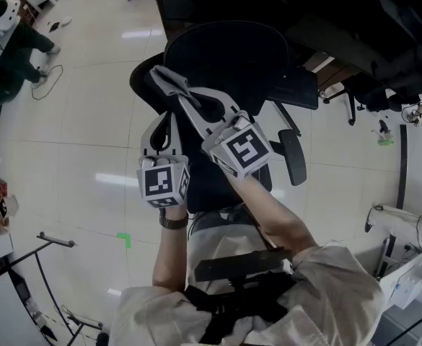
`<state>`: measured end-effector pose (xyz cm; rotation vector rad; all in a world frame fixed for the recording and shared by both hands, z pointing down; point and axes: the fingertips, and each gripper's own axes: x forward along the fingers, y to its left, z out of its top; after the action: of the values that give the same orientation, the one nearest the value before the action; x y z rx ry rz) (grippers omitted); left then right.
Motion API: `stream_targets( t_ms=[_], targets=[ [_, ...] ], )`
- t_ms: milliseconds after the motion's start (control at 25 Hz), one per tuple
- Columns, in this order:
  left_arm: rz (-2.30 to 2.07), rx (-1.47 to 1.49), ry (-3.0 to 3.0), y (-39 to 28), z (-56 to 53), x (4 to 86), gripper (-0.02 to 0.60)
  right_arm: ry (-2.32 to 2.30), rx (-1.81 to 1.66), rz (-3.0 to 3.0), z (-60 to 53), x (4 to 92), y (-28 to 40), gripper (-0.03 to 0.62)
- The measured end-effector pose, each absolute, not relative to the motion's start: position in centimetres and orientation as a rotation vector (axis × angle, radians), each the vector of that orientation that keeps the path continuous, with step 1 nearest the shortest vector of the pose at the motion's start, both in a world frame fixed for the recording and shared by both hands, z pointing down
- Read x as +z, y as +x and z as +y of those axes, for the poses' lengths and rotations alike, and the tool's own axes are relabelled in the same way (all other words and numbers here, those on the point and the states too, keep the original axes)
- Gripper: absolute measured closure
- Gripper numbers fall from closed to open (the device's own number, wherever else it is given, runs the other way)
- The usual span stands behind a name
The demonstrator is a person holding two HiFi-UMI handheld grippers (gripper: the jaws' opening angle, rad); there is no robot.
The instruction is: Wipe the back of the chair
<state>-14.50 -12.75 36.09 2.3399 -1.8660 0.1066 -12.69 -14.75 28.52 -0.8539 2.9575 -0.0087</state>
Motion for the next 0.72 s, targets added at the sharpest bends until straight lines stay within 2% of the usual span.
stream_targets(
  t_ms=[120,280,440,560,720],
  targets=[
    [-1.877,0.111,2.321,-13.8,-13.9,36.2,0.574,-0.970,0.028,2.880,-20.3,28.0,-8.1,0.571],
    [-1.872,0.134,2.289,-11.7,-14.2,37.2,0.574,-1.329,-0.029,2.721,-26.8,27.9,3.8,0.571],
    [-1.825,0.207,2.286,-9.0,-13.2,38.6,0.574,-1.620,-0.152,2.512,-28.2,29.9,14.1,0.571],
    [-1.811,0.233,2.296,-8.0,-12.8,38.8,0.574,-1.552,-0.231,2.544,-26.8,32.2,11.9,0.571],
    [-1.827,0.268,2.255,-9.2,-11.6,39.7,0.574,-1.205,-0.288,2.774,-23.2,35.3,-1.2,0.571]
  ],
)
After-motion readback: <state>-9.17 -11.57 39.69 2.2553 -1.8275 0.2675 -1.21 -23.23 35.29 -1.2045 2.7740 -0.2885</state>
